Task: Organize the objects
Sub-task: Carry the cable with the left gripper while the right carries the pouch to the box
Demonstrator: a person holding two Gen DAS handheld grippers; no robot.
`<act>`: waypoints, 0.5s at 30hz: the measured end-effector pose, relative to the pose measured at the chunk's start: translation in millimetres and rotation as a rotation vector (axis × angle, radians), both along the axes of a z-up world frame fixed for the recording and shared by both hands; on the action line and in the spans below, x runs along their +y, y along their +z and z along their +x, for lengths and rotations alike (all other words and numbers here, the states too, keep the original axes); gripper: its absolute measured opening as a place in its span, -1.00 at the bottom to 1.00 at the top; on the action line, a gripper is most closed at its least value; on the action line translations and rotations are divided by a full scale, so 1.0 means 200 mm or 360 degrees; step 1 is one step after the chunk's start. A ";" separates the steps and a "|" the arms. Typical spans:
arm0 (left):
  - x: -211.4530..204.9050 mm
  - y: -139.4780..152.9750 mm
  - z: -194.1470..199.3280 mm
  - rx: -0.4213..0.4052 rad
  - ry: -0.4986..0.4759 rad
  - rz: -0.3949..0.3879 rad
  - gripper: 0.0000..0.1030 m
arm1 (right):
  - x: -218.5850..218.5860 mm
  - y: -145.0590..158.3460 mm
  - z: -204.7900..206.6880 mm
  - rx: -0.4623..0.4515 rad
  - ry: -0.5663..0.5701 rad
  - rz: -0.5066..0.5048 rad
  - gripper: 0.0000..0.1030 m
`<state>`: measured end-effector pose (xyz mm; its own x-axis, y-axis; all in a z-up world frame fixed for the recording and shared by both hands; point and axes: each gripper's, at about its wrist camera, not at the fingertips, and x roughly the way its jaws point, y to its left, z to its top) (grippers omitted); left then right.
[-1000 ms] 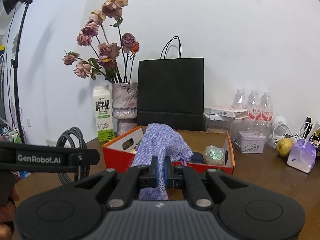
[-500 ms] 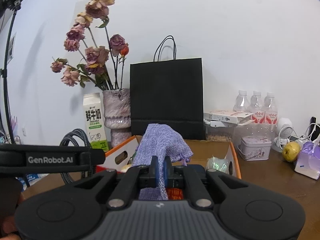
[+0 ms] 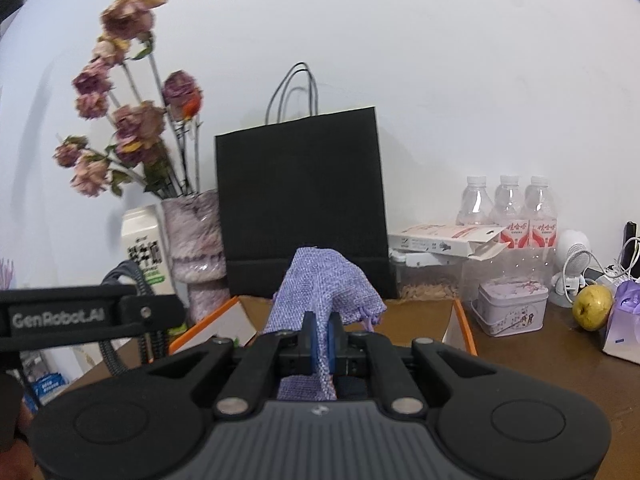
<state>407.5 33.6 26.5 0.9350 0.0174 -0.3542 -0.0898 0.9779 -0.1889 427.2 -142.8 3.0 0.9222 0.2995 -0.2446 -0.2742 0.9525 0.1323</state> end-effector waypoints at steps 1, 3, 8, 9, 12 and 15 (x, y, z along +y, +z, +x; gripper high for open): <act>0.00 0.00 0.02 0.0000 0.0002 0.0001 0.71 | -0.01 0.00 0.03 -0.0001 -0.0011 0.0011 -0.91; 0.00 0.00 0.08 0.0007 0.0006 0.0001 0.71 | -0.02 0.01 0.08 0.0000 -0.0026 0.0033 -0.91; 0.03 -0.01 0.22 0.0037 0.0031 -0.0010 0.71 | -0.03 0.00 0.18 0.0019 -0.0045 0.0067 -0.91; 0.03 -0.01 0.25 0.0041 0.0034 -0.0011 0.71 | -0.03 0.00 0.20 0.0026 -0.0044 0.0070 -0.91; 0.04 -0.02 0.33 0.0056 0.0043 -0.0007 0.71 | -0.02 -0.02 0.26 0.0055 -0.0044 0.0065 -0.91; 0.04 -0.04 0.41 0.0080 0.0054 -0.0002 0.71 | 0.00 -0.05 0.30 0.0084 -0.0044 0.0053 -0.91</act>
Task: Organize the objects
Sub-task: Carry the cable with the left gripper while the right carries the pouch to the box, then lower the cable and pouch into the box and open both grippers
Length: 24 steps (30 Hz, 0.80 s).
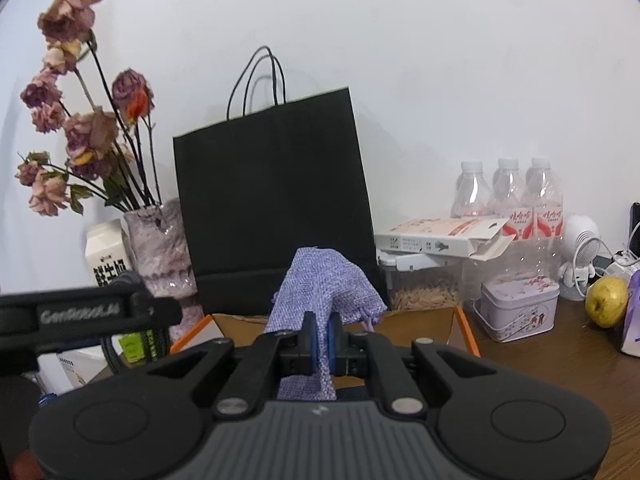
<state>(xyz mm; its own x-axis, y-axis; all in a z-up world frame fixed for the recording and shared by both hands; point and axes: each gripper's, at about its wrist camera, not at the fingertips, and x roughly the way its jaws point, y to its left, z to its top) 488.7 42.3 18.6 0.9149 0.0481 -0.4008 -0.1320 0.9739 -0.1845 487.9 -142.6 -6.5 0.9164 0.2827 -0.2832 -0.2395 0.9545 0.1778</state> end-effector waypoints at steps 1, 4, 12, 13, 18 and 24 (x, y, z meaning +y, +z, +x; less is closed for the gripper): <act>0.00 -0.01 0.02 0.0008 0.0003 -0.0001 0.71 | 0.00 -0.01 0.01 0.0007 -0.0002 -0.0002 -0.91; 0.00 -0.04 0.07 0.0034 0.0011 -0.0004 0.71 | 0.00 -0.03 0.04 0.0031 -0.0023 -0.0004 -0.91; -0.04 -0.09 0.13 -0.0003 0.0014 0.0056 0.73 | 0.01 -0.11 0.11 0.0124 -0.0076 -0.0059 -0.88; -0.05 -0.10 0.14 0.0008 0.0007 0.0068 0.73 | 0.01 -0.12 0.11 0.0141 -0.0073 -0.0084 -0.82; -0.07 -0.13 0.16 0.0049 0.0006 0.0118 0.94 | 0.03 -0.17 0.14 0.0211 -0.0080 -0.0164 -0.28; -0.06 -0.14 0.17 0.0079 0.0056 0.0140 1.00 | 0.02 -0.18 0.13 0.0235 -0.0119 -0.0201 0.85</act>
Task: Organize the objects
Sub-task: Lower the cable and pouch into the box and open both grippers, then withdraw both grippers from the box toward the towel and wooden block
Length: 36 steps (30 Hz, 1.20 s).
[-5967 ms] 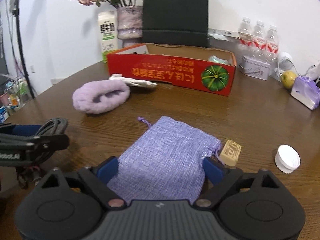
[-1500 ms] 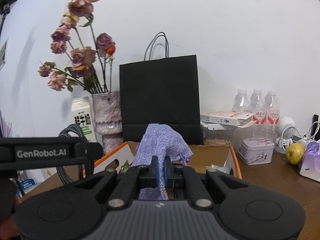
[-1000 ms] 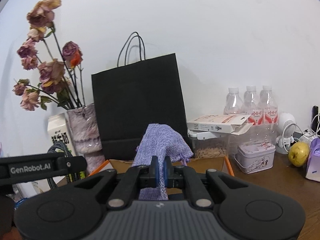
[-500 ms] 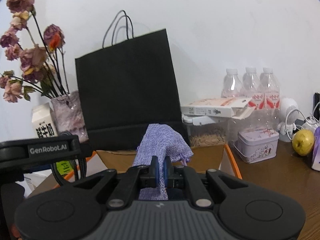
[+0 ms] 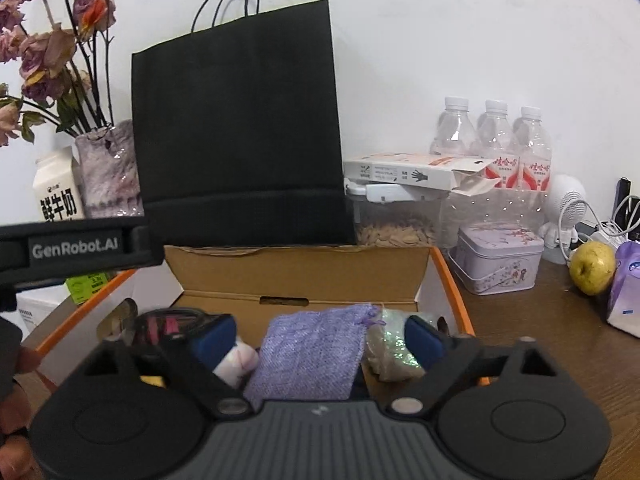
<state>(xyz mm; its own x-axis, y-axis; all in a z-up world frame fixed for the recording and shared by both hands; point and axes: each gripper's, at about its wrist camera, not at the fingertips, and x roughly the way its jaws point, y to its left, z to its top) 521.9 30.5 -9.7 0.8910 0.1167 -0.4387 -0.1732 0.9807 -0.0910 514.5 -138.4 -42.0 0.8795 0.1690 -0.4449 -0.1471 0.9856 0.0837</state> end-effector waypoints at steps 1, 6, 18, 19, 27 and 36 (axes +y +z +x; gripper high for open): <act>0.01 0.00 0.00 0.0010 0.0005 -0.0005 1.00 | 0.00 0.00 0.00 -0.0002 0.0000 -0.0005 0.93; 0.03 0.02 -0.02 -0.0002 0.0012 -0.0026 1.00 | 0.00 0.02 -0.01 -0.0003 0.0001 -0.0007 1.00; 0.06 0.11 -0.16 -0.0075 0.0014 -0.0091 1.00 | -0.01 0.12 -0.11 -0.0076 0.0032 0.0038 1.00; 0.07 0.12 -0.18 -0.0081 0.0018 -0.0102 1.00 | -0.01 0.13 -0.13 -0.0088 0.0029 0.0041 1.00; 0.09 0.17 -0.31 -0.0128 -0.0009 -0.0114 1.00 | -0.02 0.19 -0.26 -0.0145 0.0056 0.0014 1.00; 0.07 0.18 -0.49 -0.0142 -0.0056 -0.0099 1.00 | -0.05 0.22 -0.44 -0.0180 0.0087 -0.0012 1.00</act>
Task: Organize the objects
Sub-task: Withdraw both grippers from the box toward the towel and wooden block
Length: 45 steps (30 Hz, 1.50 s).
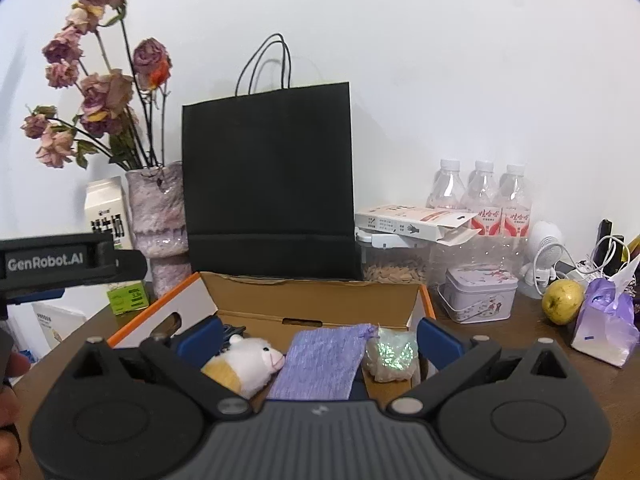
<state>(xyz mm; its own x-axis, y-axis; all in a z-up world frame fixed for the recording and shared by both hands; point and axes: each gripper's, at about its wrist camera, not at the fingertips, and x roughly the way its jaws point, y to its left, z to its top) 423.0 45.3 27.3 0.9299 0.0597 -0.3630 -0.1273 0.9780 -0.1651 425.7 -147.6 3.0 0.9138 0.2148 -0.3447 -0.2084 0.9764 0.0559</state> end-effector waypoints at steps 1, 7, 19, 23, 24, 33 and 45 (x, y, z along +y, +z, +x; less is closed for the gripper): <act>0.00 0.00 -0.02 0.0000 -0.0005 0.0003 1.00 | 0.00 0.00 -0.02 -0.0002 0.0003 -0.0006 1.00; 0.00 0.00 -0.16 -0.0002 -0.0023 0.0006 1.00 | -0.02 0.01 -0.15 -0.0006 0.0027 -0.0026 1.00; 0.02 0.00 -0.41 0.0018 -0.0068 -0.0035 1.00 | -0.07 0.00 -0.36 0.0013 0.0089 -0.0057 1.00; 0.01 0.00 -0.49 0.0014 -0.0083 -0.0013 1.00 | -0.10 -0.01 -0.43 0.0015 0.0093 -0.0060 1.00; 0.00 0.00 -0.51 0.0016 -0.0087 -0.0006 1.00 | -0.11 -0.02 -0.45 0.0018 0.0093 -0.0062 1.00; -0.02 -0.07 -0.70 0.0060 -0.0119 0.0034 1.00 | -0.21 -0.07 -0.66 0.0072 0.0176 -0.0105 1.00; -0.04 -0.18 -0.91 0.0171 -0.0144 0.0037 1.00 | -0.40 -0.21 -0.89 0.0184 0.0159 -0.0139 1.00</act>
